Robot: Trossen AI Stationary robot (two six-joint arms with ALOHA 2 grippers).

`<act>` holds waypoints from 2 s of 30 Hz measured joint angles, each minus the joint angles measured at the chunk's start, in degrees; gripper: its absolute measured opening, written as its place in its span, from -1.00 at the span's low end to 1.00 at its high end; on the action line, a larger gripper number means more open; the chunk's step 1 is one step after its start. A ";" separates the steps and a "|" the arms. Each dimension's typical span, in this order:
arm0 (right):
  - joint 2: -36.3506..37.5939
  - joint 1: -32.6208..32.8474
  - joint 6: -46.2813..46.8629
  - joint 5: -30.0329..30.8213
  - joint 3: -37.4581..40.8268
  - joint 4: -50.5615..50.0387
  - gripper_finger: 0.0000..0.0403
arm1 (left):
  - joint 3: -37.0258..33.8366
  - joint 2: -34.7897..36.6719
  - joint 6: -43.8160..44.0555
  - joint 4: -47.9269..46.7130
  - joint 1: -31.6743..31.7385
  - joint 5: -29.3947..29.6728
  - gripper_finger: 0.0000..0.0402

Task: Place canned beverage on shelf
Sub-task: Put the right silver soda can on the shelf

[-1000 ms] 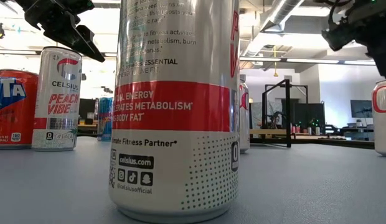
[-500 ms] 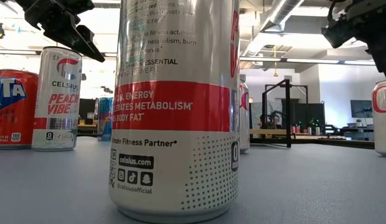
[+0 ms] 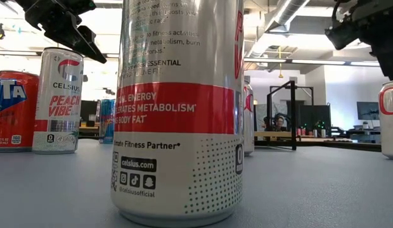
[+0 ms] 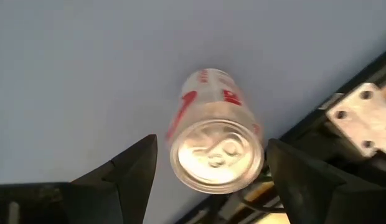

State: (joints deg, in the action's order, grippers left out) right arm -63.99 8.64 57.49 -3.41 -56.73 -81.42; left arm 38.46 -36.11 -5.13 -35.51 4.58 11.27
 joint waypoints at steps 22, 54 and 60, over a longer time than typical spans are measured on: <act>-0.50 0.01 -0.32 -2.50 5.44 1.56 0.48 | 0.00 -0.01 0.02 -0.15 0.00 -0.44 0.61; -0.44 0.00 0.42 -2.76 11.96 10.41 0.48 | 0.00 -0.01 0.19 -0.13 0.00 -0.44 0.61; -0.55 -0.04 -0.99 -2.70 11.52 10.07 0.45 | 0.00 -0.01 0.20 -0.13 0.00 -0.42 0.61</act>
State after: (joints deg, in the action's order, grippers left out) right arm -64.54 8.60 56.51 -6.11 -45.21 -71.34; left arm 38.46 -36.12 -4.93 -35.64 4.58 10.85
